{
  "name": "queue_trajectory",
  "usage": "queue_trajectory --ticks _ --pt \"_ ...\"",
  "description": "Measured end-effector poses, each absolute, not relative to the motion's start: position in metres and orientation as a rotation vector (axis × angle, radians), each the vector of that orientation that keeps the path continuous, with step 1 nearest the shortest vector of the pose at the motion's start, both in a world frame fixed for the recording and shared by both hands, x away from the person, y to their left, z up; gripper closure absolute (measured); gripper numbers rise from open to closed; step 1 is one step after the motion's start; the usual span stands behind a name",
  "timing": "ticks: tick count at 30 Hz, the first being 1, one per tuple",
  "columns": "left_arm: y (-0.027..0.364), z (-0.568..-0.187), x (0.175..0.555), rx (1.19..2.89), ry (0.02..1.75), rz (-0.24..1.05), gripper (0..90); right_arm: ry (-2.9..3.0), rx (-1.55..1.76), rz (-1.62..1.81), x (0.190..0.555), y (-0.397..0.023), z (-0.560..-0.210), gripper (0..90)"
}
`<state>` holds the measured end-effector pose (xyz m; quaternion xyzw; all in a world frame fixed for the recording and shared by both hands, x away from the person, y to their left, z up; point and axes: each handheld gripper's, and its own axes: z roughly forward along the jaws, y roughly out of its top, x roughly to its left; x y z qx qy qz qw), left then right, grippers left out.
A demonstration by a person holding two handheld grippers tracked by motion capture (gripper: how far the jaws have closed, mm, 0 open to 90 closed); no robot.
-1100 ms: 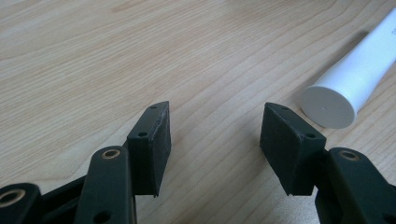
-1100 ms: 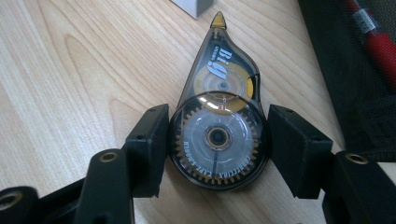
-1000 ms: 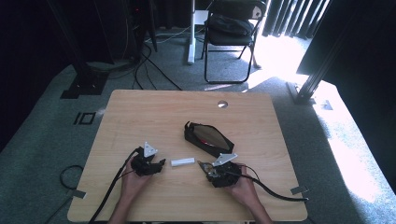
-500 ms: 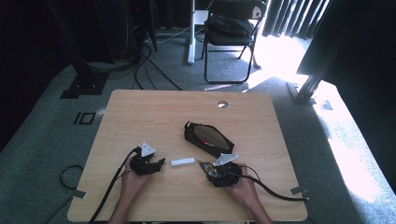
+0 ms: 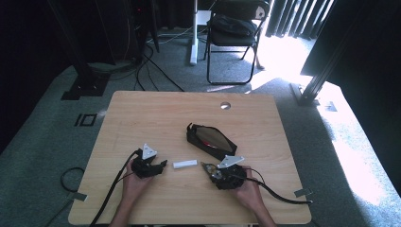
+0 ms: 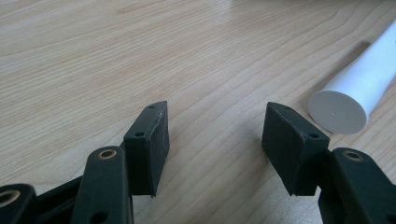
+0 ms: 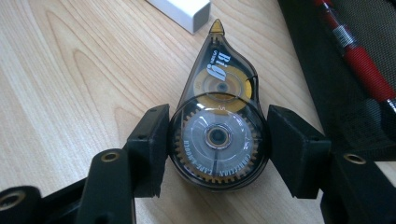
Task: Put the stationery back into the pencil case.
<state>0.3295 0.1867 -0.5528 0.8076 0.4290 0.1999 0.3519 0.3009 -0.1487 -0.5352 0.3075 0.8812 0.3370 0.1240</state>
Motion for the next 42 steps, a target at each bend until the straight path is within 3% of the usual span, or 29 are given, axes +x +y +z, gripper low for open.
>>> queue_trajectory --ticks 20,42 --pt "0.187 -0.553 0.331 2.088 1.147 0.529 30.9 2.528 0.860 1.011 0.294 -0.153 -0.519 41.2" --pt "0.187 -0.553 0.332 2.091 1.142 0.526 29.8 2.490 0.787 1.049 0.286 -0.153 -0.499 41.2"
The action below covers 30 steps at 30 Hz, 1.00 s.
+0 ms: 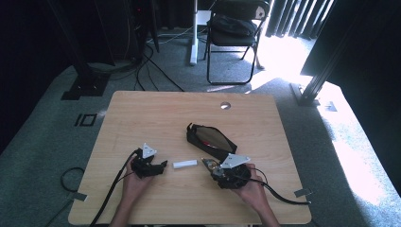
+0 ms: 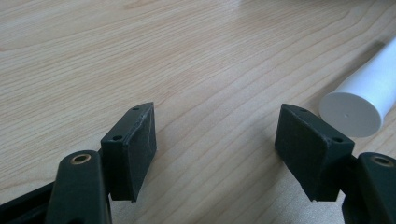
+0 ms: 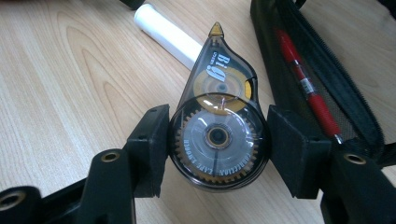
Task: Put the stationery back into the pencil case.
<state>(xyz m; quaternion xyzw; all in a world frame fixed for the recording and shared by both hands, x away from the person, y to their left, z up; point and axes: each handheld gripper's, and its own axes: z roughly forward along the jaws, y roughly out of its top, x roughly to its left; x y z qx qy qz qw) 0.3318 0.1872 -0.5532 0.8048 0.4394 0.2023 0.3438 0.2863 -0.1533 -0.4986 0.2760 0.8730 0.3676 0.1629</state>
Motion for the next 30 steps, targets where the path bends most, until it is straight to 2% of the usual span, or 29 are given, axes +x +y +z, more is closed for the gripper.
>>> queue_trajectory --ticks 30 --pt "0.187 -0.553 0.332 2.094 1.140 0.525 29.5 2.430 0.765 1.074 0.279 -0.163 -0.477 41.2"
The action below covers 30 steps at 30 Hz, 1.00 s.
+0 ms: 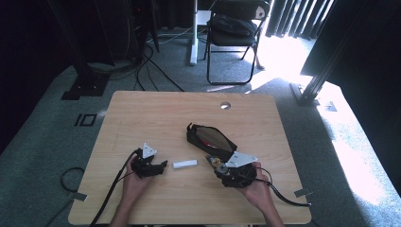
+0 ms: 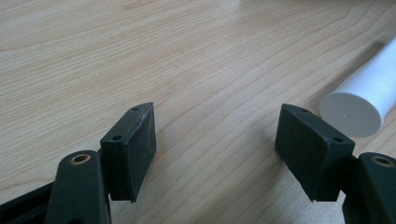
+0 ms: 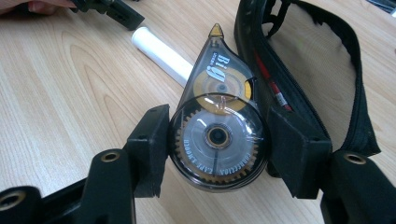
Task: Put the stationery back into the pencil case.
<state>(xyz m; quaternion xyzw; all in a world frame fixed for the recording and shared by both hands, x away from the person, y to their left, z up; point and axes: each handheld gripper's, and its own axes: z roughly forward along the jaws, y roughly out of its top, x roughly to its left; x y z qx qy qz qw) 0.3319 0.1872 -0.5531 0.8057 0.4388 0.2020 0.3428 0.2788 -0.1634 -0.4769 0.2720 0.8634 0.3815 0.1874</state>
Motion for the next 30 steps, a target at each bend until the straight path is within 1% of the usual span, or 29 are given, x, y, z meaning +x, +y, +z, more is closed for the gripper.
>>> queue_trajectory --ticks 30 --pt "0.187 -0.553 0.332 2.094 1.141 0.525 29.5 2.388 0.766 1.101 0.278 -0.170 -0.462 41.2"
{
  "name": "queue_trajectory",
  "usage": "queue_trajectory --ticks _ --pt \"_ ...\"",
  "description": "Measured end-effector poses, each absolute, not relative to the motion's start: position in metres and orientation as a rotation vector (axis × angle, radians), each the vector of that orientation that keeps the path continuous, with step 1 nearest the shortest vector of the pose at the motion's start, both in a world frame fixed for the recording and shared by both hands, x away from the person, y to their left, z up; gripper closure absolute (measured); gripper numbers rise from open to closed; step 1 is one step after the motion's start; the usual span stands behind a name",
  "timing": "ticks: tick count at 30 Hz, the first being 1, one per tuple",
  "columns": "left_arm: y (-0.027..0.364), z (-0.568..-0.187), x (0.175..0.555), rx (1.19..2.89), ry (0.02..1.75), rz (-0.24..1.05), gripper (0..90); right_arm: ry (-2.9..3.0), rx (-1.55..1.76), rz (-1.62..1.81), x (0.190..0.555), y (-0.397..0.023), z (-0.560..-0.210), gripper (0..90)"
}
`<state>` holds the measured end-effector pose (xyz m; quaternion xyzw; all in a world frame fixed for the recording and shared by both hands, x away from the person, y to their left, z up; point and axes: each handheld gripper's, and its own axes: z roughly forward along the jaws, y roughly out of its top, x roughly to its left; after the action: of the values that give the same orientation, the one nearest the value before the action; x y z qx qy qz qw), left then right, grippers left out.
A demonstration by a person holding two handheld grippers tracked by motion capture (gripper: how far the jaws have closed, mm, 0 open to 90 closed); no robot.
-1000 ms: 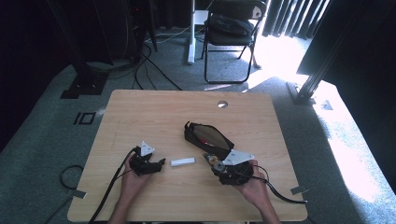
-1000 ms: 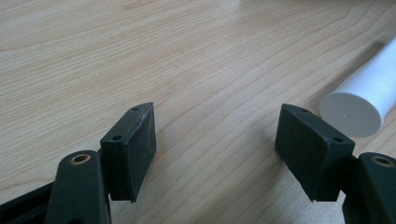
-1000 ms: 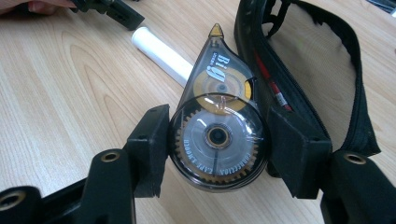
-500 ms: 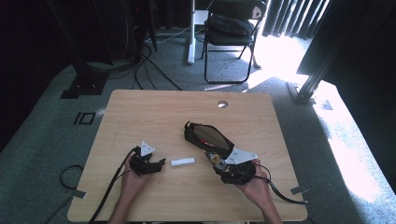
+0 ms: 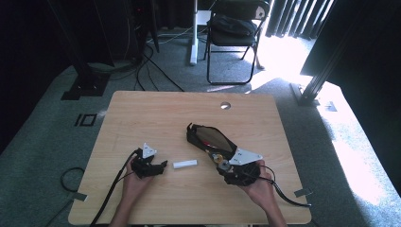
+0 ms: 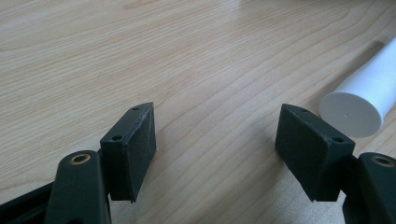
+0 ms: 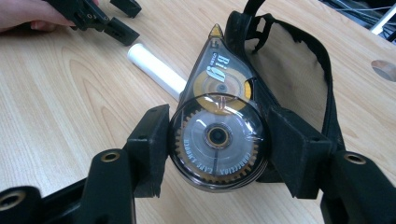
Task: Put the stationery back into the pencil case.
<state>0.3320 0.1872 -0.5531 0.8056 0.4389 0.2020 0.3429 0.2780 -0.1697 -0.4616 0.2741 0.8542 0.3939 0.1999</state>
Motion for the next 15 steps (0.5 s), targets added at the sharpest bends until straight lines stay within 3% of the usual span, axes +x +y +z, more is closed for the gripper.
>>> queue_trajectory --ticks 15 --pt "0.1872 -0.5531 0.3319 2.094 1.141 0.525 29.5 2.364 0.772 1.105 0.2821 -0.1730 -0.4561 41.2"
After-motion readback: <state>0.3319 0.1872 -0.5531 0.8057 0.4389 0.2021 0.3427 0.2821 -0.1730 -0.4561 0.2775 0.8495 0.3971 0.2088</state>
